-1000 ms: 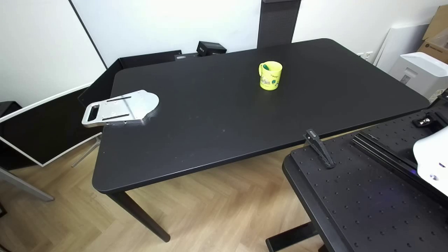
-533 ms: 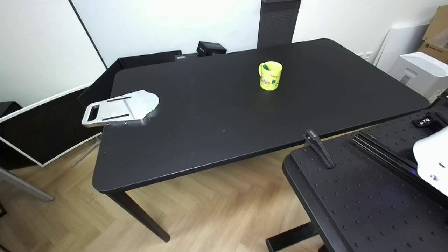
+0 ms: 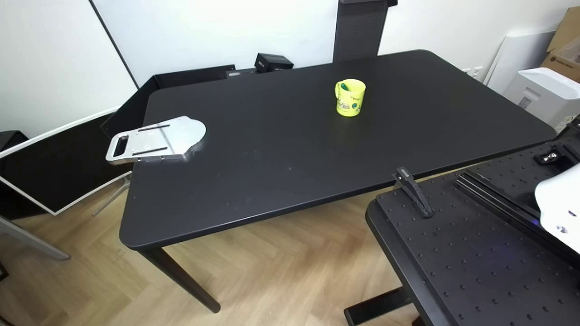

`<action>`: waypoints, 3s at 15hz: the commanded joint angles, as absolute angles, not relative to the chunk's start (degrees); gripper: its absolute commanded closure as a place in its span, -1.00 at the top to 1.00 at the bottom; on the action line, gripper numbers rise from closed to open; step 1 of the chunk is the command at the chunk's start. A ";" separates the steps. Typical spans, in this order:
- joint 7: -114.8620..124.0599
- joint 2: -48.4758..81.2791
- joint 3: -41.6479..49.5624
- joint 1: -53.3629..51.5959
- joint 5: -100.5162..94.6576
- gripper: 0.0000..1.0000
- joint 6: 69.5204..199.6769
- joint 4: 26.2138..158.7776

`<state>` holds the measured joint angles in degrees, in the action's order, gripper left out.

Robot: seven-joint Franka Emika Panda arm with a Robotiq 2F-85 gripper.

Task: Remove the green marker from the yellow mug

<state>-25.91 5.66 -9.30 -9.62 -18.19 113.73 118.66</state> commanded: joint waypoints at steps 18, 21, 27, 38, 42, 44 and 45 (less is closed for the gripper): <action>-25.24 11.37 -9.55 -9.95 -21.82 1.00 112.16 113.03; -25.28 14.63 -9.67 -10.42 -23.49 1.00 111.87 110.09; -25.59 21.08 -10.19 -12.02 -25.53 1.00 112.34 104.88; -26.20 31.10 -9.79 -14.07 -28.27 1.00 119.54 99.94; -26.39 34.82 -9.11 -14.07 -28.96 1.00 121.72 98.15; -26.37 36.84 -8.73 -14.11 -29.12 1.00 122.21 97.13; -26.46 37.86 -8.60 -14.13 -29.02 1.00 122.33 96.48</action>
